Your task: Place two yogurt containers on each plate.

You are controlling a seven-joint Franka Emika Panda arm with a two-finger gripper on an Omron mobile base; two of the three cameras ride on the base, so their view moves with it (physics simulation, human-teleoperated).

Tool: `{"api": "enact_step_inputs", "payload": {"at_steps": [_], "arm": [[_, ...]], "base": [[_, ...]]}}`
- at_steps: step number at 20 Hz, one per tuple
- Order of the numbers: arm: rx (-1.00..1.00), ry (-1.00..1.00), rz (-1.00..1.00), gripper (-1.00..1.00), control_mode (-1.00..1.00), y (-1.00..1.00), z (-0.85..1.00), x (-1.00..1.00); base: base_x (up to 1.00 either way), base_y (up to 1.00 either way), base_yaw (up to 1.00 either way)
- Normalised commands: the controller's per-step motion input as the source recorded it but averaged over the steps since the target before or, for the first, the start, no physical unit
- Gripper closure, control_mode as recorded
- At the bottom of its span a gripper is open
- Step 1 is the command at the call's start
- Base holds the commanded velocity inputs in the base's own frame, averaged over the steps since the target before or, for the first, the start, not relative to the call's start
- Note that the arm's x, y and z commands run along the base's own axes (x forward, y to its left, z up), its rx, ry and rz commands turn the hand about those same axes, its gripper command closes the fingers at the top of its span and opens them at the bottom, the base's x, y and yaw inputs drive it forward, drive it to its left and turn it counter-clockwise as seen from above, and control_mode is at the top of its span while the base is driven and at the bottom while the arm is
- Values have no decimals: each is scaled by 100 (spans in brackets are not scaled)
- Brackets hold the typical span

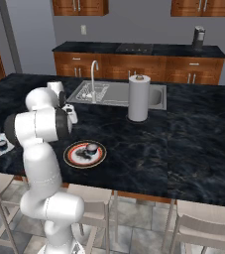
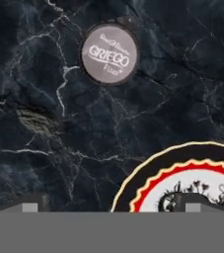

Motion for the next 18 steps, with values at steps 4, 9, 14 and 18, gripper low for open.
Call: {"api": "enact_step_inputs", "payload": {"at_steps": [4, 9, 14, 18], "arm": [[9, 2, 32, -100, -100, 26, -5, 64], [0, 8, 22, -100, -100, 30, -28, 50], [0, 1, 16, -100, -100, 26, -41, 34], [0, 2, 8, -100, -100, 0, -35, 25]], "base": [[0, 0, 0], [0, 0, 0], [0, 0, 0], [0, 0, 0]]}}
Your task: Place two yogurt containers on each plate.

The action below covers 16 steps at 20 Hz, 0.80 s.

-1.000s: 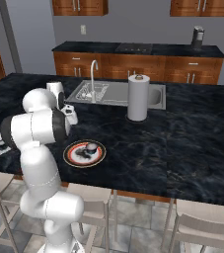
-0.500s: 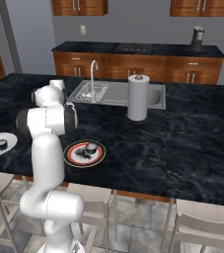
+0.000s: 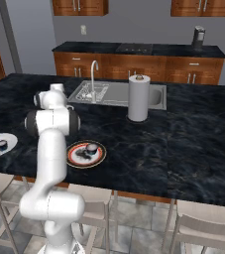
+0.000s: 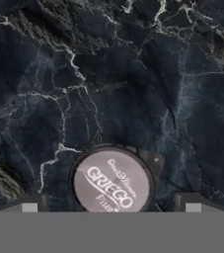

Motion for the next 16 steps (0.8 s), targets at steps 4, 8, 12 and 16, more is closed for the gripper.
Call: {"api": "enact_step_inputs", "payload": {"at_steps": [4, 8, 12, 16], "arm": [[0, 0, 7, -100, -100, 0, -31, 5], [0, 0, 3, -100, -100, -2, -21, -8], [1, 0, 1, -100, -100, -11, -24, -1], [1, 0, 0, -100, -100, -18, -18, 0]], "base": [[0, 0, 0], [0, 0, 0], [0, 0, 0], [0, 0, 0]]}}
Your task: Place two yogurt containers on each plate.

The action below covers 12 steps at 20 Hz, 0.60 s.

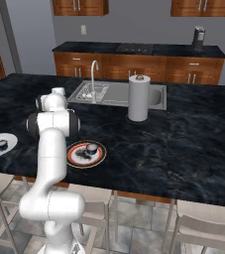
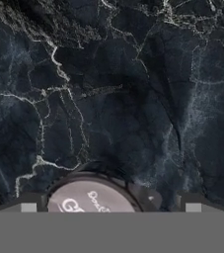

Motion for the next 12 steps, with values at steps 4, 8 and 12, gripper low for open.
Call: {"api": "enact_step_inputs", "payload": {"at_steps": [4, 8, 12], "arm": [[0, 0, 0, -100, -100, -4, -18, -8], [0, 0, 0, -100, -100, 0, -24, -28], [1, 0, 0, -100, -100, 0, -20, -32]], "base": [[0, 0, 0], [0, 0, 0], [0, 0, 0]]}}
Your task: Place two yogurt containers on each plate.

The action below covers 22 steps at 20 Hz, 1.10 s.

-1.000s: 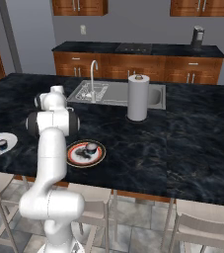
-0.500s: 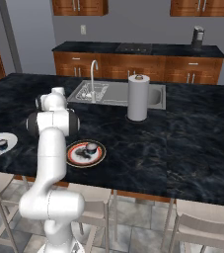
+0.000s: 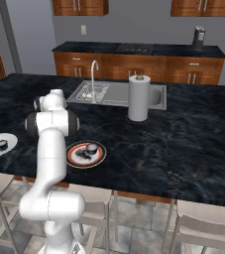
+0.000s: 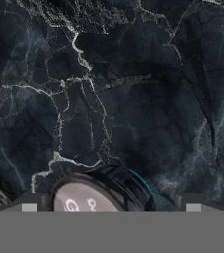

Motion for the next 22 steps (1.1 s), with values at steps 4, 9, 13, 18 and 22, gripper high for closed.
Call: {"api": "enact_step_inputs", "payload": {"at_steps": [4, 9, 13, 18, 22], "arm": [[3, 0, 0, -100, -100, 0, -24, -16], [6, 0, 0, 100, -100, -2, -12, -8], [9, 0, 0, 100, -100, -8, -1, -10], [7, 1, 0, 100, -100, -18, 7, -31], [11, 0, 0, 100, -100, -24, 37, -53]], "base": [[0, 0, 0], [0, 0, 0], [0, 0, 0], [0, 0, 0], [0, 0, 0]]}}
